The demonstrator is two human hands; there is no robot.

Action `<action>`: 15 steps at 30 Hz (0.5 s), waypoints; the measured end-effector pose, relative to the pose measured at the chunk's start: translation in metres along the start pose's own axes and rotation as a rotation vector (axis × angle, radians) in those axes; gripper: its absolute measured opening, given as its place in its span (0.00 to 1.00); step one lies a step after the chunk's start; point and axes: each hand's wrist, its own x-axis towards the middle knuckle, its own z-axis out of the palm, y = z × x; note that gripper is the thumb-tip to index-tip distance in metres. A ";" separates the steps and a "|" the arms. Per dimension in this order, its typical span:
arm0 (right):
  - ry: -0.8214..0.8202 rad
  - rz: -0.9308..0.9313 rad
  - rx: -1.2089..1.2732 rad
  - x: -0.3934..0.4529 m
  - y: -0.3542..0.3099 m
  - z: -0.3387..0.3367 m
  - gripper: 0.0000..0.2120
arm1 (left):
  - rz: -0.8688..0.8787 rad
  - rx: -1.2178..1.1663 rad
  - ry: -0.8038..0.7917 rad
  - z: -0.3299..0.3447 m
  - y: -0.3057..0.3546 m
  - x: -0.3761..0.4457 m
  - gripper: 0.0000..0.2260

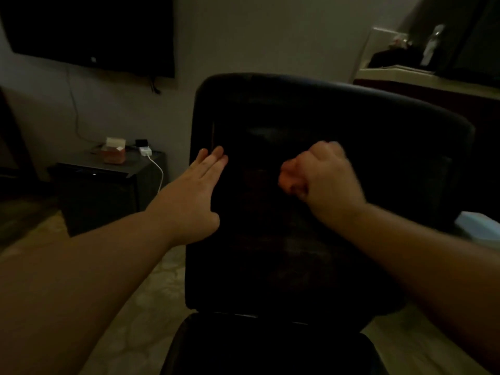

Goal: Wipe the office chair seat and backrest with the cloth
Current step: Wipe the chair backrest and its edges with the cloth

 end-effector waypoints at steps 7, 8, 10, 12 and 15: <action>-0.066 -0.073 -0.132 0.026 0.008 -0.018 0.11 | 0.022 -0.083 -0.088 -0.015 -0.004 0.000 0.47; -0.005 0.016 -0.132 0.037 0.002 -0.016 0.12 | 0.016 -0.107 -0.089 -0.015 -0.004 -0.001 0.47; 0.036 0.057 -0.046 0.042 -0.021 -0.005 0.11 | 0.006 -0.181 -0.081 -0.015 -0.007 -0.005 0.46; -0.038 -0.117 0.044 0.028 -0.043 0.011 0.10 | 0.021 -0.223 -0.056 -0.014 -0.010 -0.011 0.46; -0.332 -0.527 -0.049 0.027 -0.025 -0.004 0.10 | 0.040 -0.266 -0.043 -0.009 -0.013 -0.019 0.46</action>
